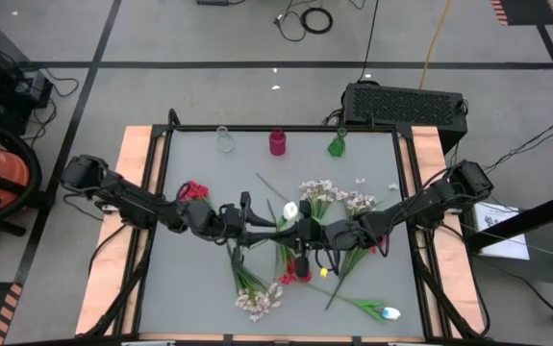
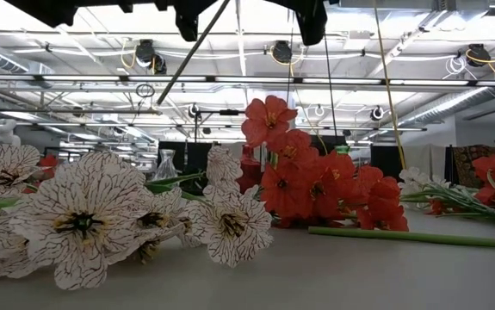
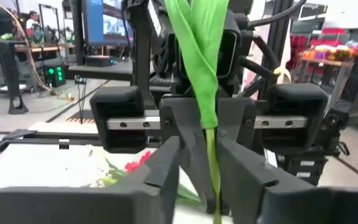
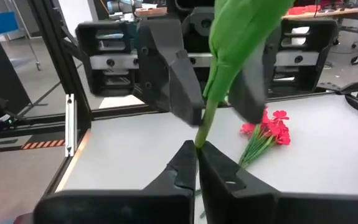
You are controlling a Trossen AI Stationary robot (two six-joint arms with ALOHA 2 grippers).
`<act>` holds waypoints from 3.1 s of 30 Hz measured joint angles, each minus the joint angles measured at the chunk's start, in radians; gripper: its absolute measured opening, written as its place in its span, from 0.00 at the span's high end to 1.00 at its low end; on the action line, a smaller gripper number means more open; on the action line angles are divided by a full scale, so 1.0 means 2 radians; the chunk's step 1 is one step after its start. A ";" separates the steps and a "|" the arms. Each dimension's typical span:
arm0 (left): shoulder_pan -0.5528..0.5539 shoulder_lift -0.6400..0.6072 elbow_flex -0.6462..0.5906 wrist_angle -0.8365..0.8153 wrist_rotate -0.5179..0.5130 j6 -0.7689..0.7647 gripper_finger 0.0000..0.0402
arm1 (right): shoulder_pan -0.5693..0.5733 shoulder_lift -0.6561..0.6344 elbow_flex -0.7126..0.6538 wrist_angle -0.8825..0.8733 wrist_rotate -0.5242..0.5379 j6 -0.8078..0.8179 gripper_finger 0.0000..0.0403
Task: Sort flowers into vase by color
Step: Put the top left white tulip into the green vase
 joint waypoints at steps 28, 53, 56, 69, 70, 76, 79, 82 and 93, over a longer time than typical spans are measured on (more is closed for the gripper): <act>0.021 -0.106 0.000 -0.240 -0.038 -0.015 0.53 | -0.151 -0.366 0.000 -0.394 0.111 -0.005 1.00; 0.062 -0.106 0.000 -0.344 -0.018 -0.028 0.53 | -0.352 -0.218 0.172 -0.607 0.106 0.029 1.00; 0.062 -0.106 0.000 -0.344 -0.018 -0.033 0.53 | -0.367 -0.190 0.194 -0.631 0.107 0.020 1.00; 0.060 -0.106 0.000 -0.349 -0.018 -0.040 0.53 | -0.401 -0.120 0.196 -0.628 0.080 0.016 1.00; 0.060 -0.106 0.000 -0.349 -0.018 -0.040 0.53 | -0.401 -0.120 0.196 -0.628 0.080 0.016 1.00; 0.060 -0.106 0.000 -0.349 -0.018 -0.040 0.53 | -0.411 -0.119 0.196 -0.627 0.082 0.016 1.00; 0.060 -0.106 0.000 -0.349 -0.018 -0.040 0.53 | -0.414 -0.119 0.196 -0.626 0.081 0.014 1.00; 0.060 -0.106 0.000 -0.348 -0.018 -0.040 0.53 | -0.414 -0.119 0.196 -0.619 0.081 0.014 1.00; 0.060 -0.106 0.000 -0.348 -0.018 -0.040 0.53 | -0.418 -0.111 0.196 -0.605 0.081 0.010 1.00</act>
